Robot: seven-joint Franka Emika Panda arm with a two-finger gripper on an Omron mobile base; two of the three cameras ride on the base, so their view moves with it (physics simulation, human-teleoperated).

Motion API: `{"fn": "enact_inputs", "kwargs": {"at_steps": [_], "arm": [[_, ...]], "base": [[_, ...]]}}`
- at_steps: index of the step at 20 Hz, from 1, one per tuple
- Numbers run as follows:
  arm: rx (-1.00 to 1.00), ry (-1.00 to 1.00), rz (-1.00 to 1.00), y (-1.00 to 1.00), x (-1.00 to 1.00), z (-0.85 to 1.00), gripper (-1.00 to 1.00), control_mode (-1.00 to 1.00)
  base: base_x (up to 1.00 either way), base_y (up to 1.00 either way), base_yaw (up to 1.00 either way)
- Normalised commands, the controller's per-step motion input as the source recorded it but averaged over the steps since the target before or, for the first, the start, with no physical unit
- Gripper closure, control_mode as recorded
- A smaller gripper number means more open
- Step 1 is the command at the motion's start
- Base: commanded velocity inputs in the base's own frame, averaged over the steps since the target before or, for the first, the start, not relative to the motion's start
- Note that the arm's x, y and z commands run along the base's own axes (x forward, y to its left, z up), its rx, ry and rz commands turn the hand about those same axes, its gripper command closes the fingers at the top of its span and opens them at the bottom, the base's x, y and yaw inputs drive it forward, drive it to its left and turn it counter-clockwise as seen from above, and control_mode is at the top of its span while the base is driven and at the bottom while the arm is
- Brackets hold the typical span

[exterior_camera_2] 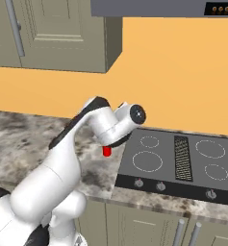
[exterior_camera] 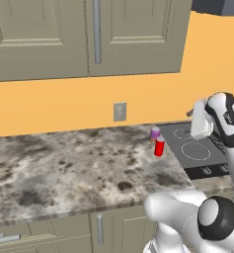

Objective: Four empty soda cans are scattered around the kitchen. Gather all the cans and cluster them next to the stove for recycling.

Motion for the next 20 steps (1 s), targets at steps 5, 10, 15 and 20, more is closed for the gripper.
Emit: {"fn": "enact_inputs", "kwargs": {"at_steps": [5, 10, 15, 20], "arm": [[-0.2, -0.24, 0.0, 0.47, -0.49, 0.2, -1.0, -1.0], [-0.2, -0.18, 0.0, 0.48, -0.25, 0.06, -1.0, -1.0], [-0.05, -0.07, 0.0, 0.23, -0.11, 0.0, -1.0, -1.0], [0.0, 0.0, 0.0, 0.0, 0.0, 0.0, -1.0, 1.0]], "base": [[0.0, 0.0, 0.0], [0.0, 0.0, 0.0], [0.0, 0.0, 0.0], [-0.02, 0.0, 0.01]]}}
